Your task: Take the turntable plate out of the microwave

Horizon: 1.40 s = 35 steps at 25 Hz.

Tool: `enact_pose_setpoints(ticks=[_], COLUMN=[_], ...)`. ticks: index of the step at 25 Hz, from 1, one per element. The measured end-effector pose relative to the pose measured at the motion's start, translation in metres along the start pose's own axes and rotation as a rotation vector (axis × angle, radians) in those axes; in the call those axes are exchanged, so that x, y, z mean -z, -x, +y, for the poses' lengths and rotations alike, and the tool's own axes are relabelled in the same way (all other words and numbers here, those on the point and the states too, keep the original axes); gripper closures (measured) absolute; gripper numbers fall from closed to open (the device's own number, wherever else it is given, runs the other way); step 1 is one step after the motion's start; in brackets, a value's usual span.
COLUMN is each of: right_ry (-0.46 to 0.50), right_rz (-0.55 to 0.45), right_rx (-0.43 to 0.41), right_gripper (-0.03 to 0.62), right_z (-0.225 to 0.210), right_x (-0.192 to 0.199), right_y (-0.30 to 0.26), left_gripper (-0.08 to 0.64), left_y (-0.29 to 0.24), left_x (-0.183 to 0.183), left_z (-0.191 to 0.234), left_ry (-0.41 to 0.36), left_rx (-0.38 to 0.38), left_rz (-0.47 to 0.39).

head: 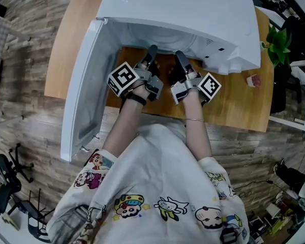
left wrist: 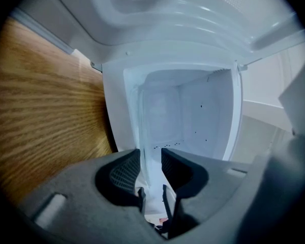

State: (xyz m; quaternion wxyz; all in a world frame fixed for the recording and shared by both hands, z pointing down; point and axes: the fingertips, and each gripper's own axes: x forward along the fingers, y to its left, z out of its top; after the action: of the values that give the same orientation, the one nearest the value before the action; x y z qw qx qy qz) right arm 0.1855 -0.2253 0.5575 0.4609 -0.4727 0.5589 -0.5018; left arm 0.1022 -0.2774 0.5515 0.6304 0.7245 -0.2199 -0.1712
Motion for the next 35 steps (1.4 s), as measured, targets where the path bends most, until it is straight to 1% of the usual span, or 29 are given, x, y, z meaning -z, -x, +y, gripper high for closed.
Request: enact_pose_setpoints(ticks=[7,9,13,15,18,21,25,27,29,32,35], right_ry=[-0.032,-0.037,-0.066,-0.076,-0.089,-0.093,-0.109,-0.112,-0.122,-0.149,-0.155], right_rz=[0.002,0.000,-0.022,-0.025,-0.027,-0.025,-0.029,-0.026,-0.020,-0.009,0.001], right_rx=[-0.048,-0.049,-0.093,-0.099,-0.091,-0.087,-0.075,-0.043,-0.002,0.026,0.039], right_gripper=[0.430,0.431,0.433,0.431,0.438,0.431,0.444,0.471,0.543,0.543,0.548], right_z=[0.009,0.009,0.019,0.021,0.020,0.023,0.024,0.020,0.014,0.010,0.009], right_x=[0.005,0.005,0.000,0.000,0.001,0.002,0.002,0.002,0.003,0.005,0.005], right_y=[-0.004,-0.004,-0.003,-0.006,-0.011,-0.016,-0.021,-0.023,-0.023,-0.023,-0.022], left_gripper=[0.437,0.437,0.437,0.436,0.436,0.431,0.430,0.426,0.425,0.425,0.426], left_y=[-0.001,-0.001,-0.001,-0.001,-0.001,-0.001,-0.001,-0.001,-0.001,-0.001,-0.001], left_x=[0.001,0.000,0.000,-0.001,0.000,0.000,0.001,0.000,-0.001,-0.001,-0.003], left_z=[-0.014,-0.015,-0.015,-0.015,-0.015,-0.016,-0.018,-0.018,-0.018,-0.018,-0.017], left_ry=[0.003,0.008,0.009,0.012,0.017,0.019,0.022,0.023,0.024,0.023,0.029], left_rx=[0.051,0.054,0.052,0.052,0.051,0.057,0.065,0.066,0.065,0.064,0.057], left_rz=[0.007,0.004,0.003,0.003,0.006,0.006,0.008,0.007,0.006,0.006,-0.007])
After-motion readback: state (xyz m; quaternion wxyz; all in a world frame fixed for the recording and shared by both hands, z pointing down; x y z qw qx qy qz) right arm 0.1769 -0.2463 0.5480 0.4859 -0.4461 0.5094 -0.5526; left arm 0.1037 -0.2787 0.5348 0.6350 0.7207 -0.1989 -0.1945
